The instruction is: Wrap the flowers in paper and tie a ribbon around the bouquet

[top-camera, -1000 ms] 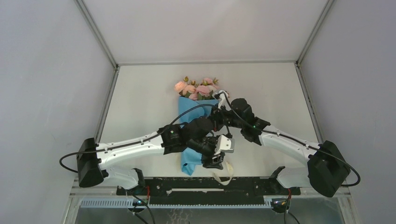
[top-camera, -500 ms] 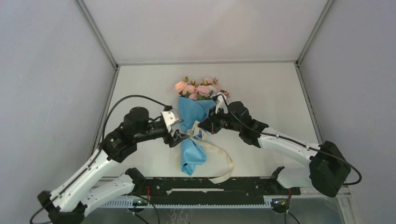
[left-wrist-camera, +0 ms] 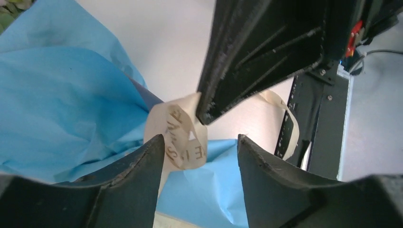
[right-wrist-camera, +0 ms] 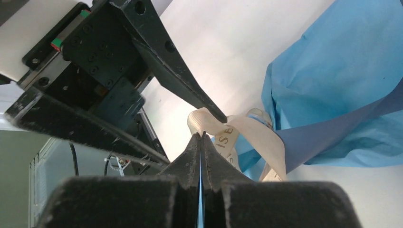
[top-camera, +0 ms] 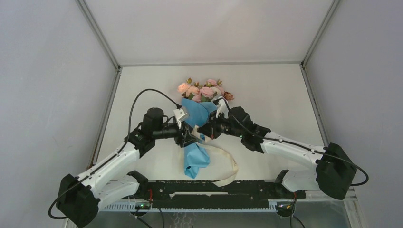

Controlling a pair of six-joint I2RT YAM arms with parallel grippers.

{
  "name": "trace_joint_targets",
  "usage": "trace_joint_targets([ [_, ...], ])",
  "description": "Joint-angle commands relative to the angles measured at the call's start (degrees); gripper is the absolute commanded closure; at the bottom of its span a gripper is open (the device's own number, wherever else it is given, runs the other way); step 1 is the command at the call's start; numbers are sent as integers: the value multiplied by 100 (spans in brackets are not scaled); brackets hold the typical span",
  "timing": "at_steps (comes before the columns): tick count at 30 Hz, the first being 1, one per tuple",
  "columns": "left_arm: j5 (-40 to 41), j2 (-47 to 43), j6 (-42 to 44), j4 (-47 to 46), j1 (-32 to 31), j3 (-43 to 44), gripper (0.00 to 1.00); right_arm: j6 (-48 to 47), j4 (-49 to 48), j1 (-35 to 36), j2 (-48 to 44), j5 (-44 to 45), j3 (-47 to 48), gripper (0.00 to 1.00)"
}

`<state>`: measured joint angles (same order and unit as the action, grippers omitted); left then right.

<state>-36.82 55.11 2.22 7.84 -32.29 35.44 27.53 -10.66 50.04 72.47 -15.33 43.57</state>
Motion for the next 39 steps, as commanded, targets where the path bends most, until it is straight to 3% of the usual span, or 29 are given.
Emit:
trace_joint_targets([
  [1, -595, 190, -456, -1297, 207, -201, 43, 138, -469, 40, 49, -18, 213, 100],
  [5, -631, 255, -538, -1634, 231, -445, 46, 79, -355, 44, 119, -62, 307, 100],
  [7, -631, 321, -617, -1726, 247, -501, 54, -26, -202, 53, 172, -117, 440, 100],
  [9, -627, 377, -771, -1920, 263, -529, 70, -146, -107, 78, 224, -151, 527, 100],
  [11, -537, 410, -997, -2089, 269, -529, 96, -243, -10, 94, 277, -190, 591, 100],
  [12, -518, 412, -1123, -2115, 286, -525, 99, -299, 54, 98, 284, -223, 613, 100],
  [14, -553, 382, -1345, -2059, 331, -565, 100, -484, 359, 100, 241, -129, 714, 99],
  [16, -515, 272, -1603, -2033, 438, -698, 100, -725, 939, 54, 67, 200, 817, 80],
  [20, -424, 131, -1684, -2407, 513, -962, 100, -763, 1416, -347, -49, 368, 694, 62],
  [26, -240, 23, -1850, -2885, 521, -1224, 100, -1100, 1322, -346, 596, -237, 692, 49],
  [32, -254, -141, -1987, -3240, 531, -1563, 100, -1120, 1239, -342, 1030, -568, 732, 57],
  [36, -214, -151, -2055, -3275, 531, -1592, 100, -1149, 1336, -324, 1025, -617, 732, 81],
  [39, -194, -124, -2076, -3282, 536, -1614, 100, -1144, 1462, -322, 996, -727, 732, 85],
])
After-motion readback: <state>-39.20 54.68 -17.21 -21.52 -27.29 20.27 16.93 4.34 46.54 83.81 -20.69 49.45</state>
